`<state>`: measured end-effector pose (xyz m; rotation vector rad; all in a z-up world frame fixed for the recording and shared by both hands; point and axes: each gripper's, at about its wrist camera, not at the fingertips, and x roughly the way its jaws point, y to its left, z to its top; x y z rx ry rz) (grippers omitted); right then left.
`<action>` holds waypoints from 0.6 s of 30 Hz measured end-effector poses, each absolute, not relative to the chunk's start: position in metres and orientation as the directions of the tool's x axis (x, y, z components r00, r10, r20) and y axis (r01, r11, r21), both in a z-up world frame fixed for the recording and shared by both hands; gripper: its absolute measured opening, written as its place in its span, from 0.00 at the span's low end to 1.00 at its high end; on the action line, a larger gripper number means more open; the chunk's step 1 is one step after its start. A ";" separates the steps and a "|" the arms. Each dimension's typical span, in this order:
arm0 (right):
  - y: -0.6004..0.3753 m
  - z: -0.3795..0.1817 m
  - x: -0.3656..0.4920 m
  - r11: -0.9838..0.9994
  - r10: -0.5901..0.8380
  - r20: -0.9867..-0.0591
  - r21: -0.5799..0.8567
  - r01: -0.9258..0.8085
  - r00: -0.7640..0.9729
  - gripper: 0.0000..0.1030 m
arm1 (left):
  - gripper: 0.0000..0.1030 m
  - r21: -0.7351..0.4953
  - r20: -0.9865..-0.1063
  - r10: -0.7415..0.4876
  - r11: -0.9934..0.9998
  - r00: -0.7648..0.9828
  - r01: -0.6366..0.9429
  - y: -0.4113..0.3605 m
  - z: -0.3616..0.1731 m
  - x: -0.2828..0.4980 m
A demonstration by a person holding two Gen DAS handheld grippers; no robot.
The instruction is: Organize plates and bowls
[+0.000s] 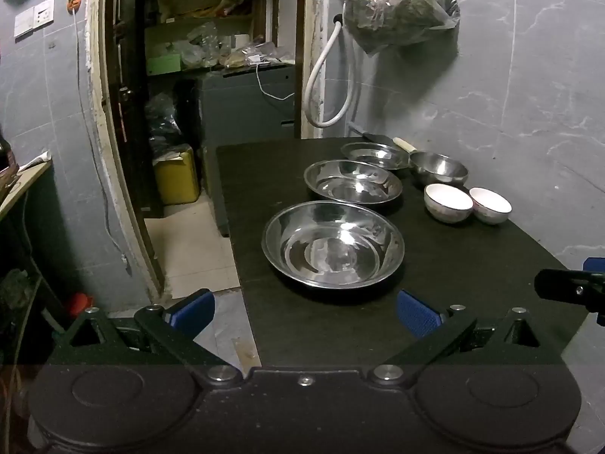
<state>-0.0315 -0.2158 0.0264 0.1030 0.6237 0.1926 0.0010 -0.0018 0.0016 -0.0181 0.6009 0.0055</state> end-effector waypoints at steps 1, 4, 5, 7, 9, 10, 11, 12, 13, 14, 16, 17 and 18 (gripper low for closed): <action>-0.216 0.026 -0.031 0.977 0.210 -0.569 0.154 -0.148 0.795 1.00 | 0.99 -0.014 -0.566 0.000 1.000 0.825 -0.010 -0.004 0.001 0.000; -0.216 0.026 -0.032 0.977 0.210 -0.569 0.154 -0.149 0.795 1.00 | 0.99 -0.015 -0.565 0.000 1.000 0.825 -0.010 -0.004 0.001 0.000; -0.216 0.026 -0.032 0.977 0.211 -0.570 0.154 -0.149 0.795 1.00 | 0.99 -0.015 -0.564 0.000 1.000 0.825 -0.010 -0.004 0.001 0.000; -0.216 0.026 -0.032 0.977 0.210 -0.570 0.153 -0.149 0.795 1.00 | 0.99 -0.015 -0.564 -0.001 1.000 0.825 -0.009 -0.003 0.001 0.000; -0.216 0.026 -0.032 0.977 0.210 -0.569 0.154 -0.148 0.795 1.00 | 0.99 -0.015 -0.564 -0.001 1.000 0.826 -0.009 -0.003 0.001 0.000; -0.216 0.026 -0.032 0.977 0.210 -0.570 0.153 -0.149 0.795 1.00 | 0.99 -0.015 -0.564 -0.001 1.000 0.826 -0.009 -0.003 0.001 0.000; -0.216 0.026 -0.032 0.977 0.210 -0.569 0.153 -0.148 0.795 1.00 | 0.99 -0.015 -0.564 -0.001 1.000 0.826 -0.009 -0.003 0.001 0.000; -0.216 0.026 -0.032 0.977 0.210 -0.569 0.153 -0.148 0.795 1.00 | 0.99 -0.015 -0.564 -0.001 1.000 0.826 -0.009 -0.003 0.001 0.000; -0.216 0.026 -0.032 0.977 0.210 -0.569 0.153 -0.148 0.795 1.00 | 0.99 -0.015 -0.563 -0.001 1.000 0.826 -0.008 -0.003 0.001 0.000; -0.216 0.026 -0.032 0.977 0.210 -0.569 0.153 -0.148 0.795 1.00 | 0.99 -0.014 -0.564 -0.001 1.000 0.826 -0.009 -0.003 0.001 0.000; -0.216 0.026 -0.032 0.977 0.209 -0.570 0.153 -0.147 0.795 1.00 | 0.99 -0.015 -0.563 -0.002 1.000 0.826 -0.008 -0.003 0.000 -0.001; -0.216 0.026 -0.032 0.977 0.209 -0.569 0.153 -0.147 0.795 1.00 | 0.99 -0.015 -0.564 -0.002 1.000 0.826 -0.008 -0.003 0.000 -0.001; -0.216 0.026 -0.032 0.977 0.209 -0.569 0.153 -0.148 0.795 1.00 | 0.99 -0.015 -0.563 -0.002 1.000 0.826 -0.007 -0.003 0.000 -0.001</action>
